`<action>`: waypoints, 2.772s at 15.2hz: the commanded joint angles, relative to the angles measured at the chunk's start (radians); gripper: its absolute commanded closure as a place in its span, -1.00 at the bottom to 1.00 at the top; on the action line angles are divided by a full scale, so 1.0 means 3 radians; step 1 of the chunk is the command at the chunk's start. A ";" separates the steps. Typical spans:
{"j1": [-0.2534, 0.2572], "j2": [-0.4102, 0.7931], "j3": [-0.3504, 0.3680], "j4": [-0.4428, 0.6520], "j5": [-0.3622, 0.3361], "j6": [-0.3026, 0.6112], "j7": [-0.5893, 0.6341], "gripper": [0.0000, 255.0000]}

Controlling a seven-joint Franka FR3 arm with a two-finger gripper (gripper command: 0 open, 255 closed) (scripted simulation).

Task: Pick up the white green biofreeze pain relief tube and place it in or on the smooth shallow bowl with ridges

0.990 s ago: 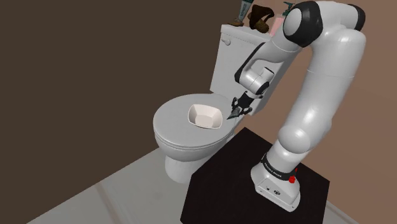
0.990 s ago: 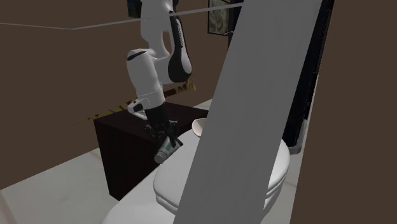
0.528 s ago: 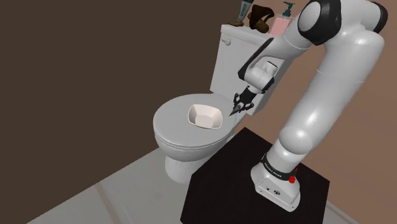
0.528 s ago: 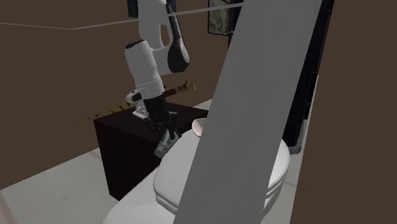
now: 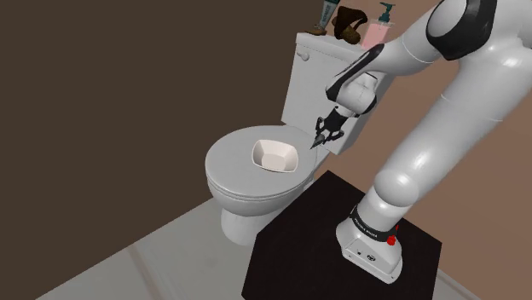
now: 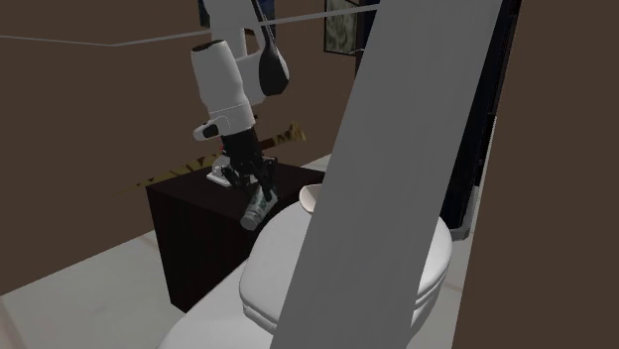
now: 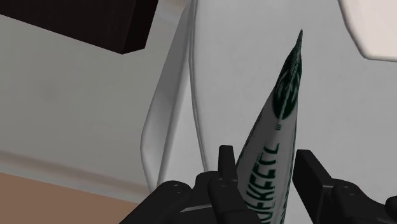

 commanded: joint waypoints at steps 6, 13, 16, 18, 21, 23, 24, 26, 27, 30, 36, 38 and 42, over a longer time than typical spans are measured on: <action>-0.0124 -0.0358 0.0059 0.0015 -0.0533 -0.0251 0.0444 1.00; 0.0099 -0.0557 0.0549 -0.0270 -0.0604 -0.0008 0.1195 1.00; 0.0222 -0.0574 0.0758 -0.0324 -0.0583 0.0081 0.1500 1.00; 0.0309 -0.0564 0.0898 -0.0337 -0.0560 0.0136 0.1699 1.00; 0.0443 -0.0519 0.1102 -0.0321 -0.0522 0.0210 0.1994 1.00; 0.0530 -0.0470 0.1236 -0.0288 -0.0501 0.0253 0.2190 1.00; 0.0573 -0.0440 0.1303 -0.0264 -0.0492 0.0273 0.2291 1.00; 0.0616 -0.0344 0.1279 -0.0278 -0.0389 0.0375 0.2203 1.00; 0.0639 -0.0295 0.1268 -0.0282 -0.0331 0.0425 0.2154 1.00; 0.0709 -0.0139 0.1238 -0.0287 -0.0121 0.0569 0.1980 1.00; 0.0823 0.0201 0.1238 -0.0248 0.0480 0.0818 0.1492 1.00; 0.0831 0.0299 0.1267 -0.0224 0.0682 0.0874 0.1328 1.00; 0.0825 0.0299 0.1272 -0.0224 0.0681 0.0874 0.1328 1.00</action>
